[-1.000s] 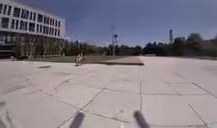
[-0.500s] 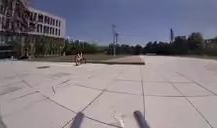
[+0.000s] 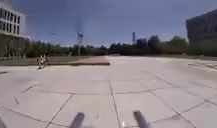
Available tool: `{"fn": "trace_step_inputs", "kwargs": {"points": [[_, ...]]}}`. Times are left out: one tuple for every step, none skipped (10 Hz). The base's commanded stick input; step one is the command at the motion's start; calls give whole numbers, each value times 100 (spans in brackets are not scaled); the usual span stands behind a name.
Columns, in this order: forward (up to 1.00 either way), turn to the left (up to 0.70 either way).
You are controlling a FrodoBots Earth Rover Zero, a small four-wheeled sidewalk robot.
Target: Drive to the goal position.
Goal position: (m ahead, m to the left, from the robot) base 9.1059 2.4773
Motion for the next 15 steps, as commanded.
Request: {"fn": "trace_step_inputs", "kwargs": {"points": [[0, -45], [0, -45], [50, -34], [85, -27], [85, -21], [85, -8], [85, 0], [85, 0], [85, 0], [85, 0], [85, 0], [85, 0], [85, 0], [85, 0], [85, 0]]}}
